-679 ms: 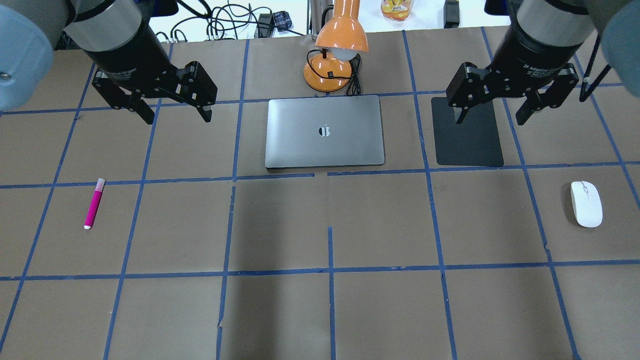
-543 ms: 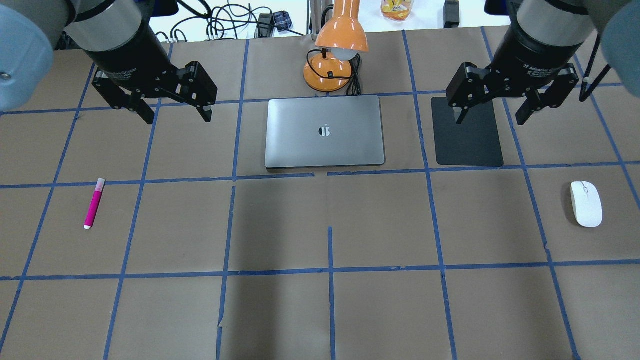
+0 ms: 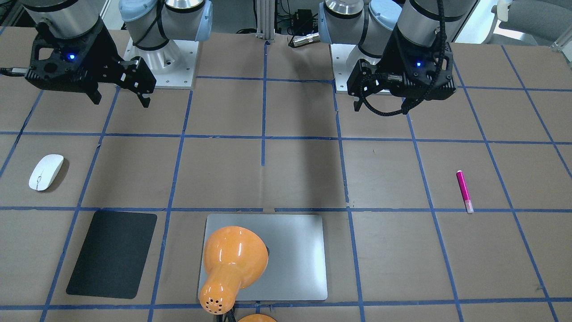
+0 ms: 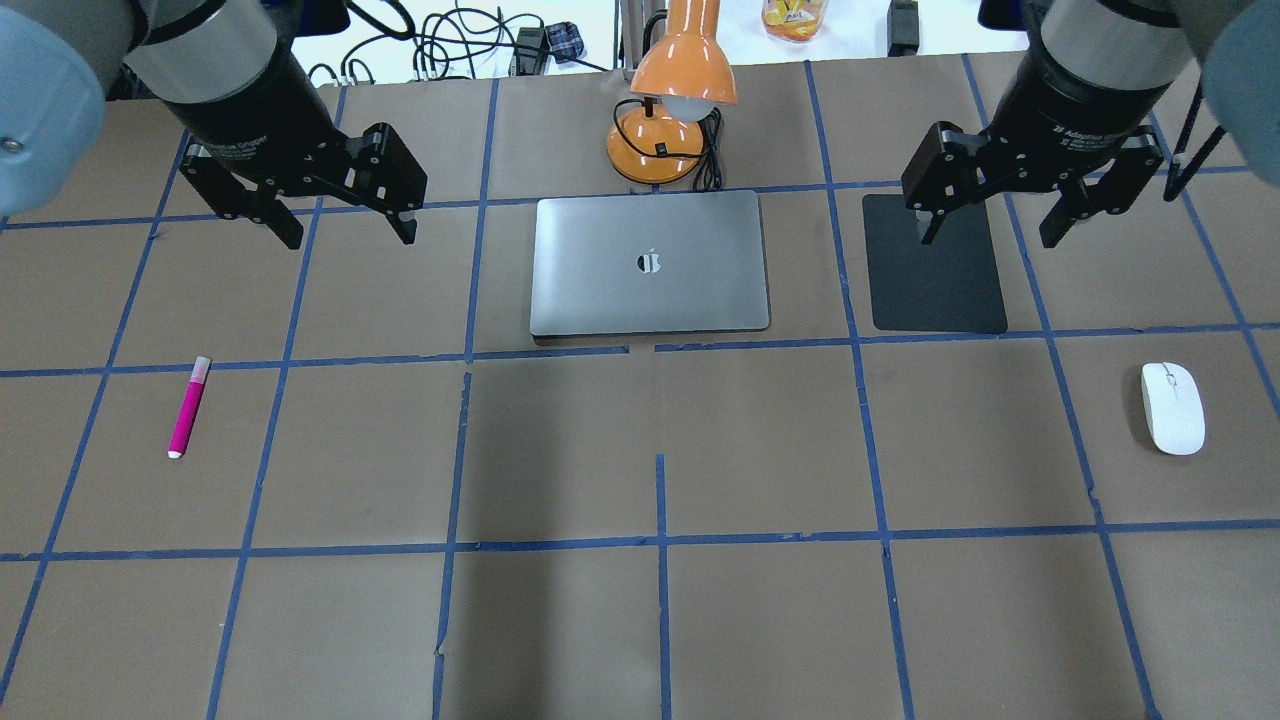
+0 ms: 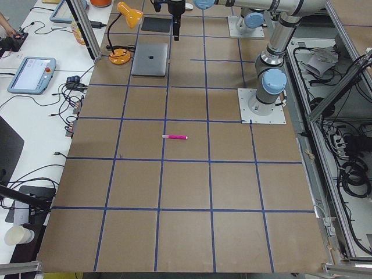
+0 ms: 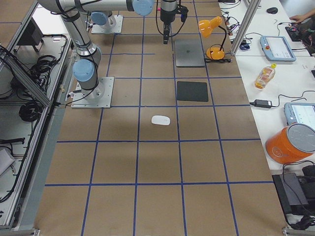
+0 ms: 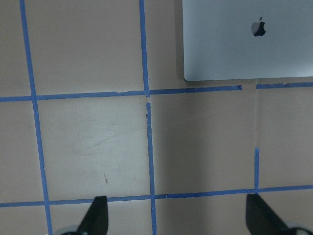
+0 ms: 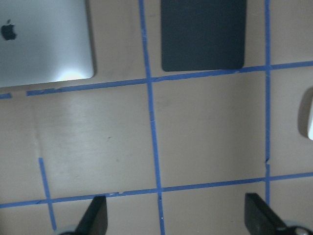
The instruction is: Place pen and mouse around notebook
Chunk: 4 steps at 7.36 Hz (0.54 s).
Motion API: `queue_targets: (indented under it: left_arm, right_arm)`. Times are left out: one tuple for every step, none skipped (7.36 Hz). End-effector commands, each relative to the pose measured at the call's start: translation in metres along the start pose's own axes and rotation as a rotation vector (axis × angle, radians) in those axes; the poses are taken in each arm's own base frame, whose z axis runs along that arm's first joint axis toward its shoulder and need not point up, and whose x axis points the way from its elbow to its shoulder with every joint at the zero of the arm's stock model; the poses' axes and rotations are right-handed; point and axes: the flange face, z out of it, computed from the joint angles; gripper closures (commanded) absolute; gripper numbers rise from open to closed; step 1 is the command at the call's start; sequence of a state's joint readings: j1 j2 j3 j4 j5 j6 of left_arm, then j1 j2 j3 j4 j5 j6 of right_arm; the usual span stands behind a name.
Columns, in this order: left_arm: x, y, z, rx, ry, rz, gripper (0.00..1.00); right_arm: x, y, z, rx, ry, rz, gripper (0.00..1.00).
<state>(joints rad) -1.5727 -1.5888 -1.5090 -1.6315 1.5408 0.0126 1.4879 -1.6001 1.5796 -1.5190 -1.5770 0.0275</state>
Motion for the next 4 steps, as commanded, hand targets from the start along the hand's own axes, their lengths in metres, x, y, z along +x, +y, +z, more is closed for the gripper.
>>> queue_targets:
  left_arm:
    - [-0.051,-0.02,0.034,-0.041,0.009,0.013,0.0]
    - [-0.095,-0.038,0.069,-0.02,0.001,-0.042,0.0]
    - [-0.138,-0.048,0.107,-0.019,0.005,-0.091,0.0]
    - [-0.17,-0.053,0.141,-0.005,0.004,-0.029,0.0]
  right_arm:
    - [0.102,-0.034,0.024,-0.061,0.069,0.147,0.0]
    - [0.13,-0.043,0.025,-0.029,0.073,0.117,0.0]
    - [0.16,-0.061,0.045,-0.012,0.076,0.132,0.0]
    - [0.197,-0.069,0.073,-0.032,0.056,0.163,0.0]
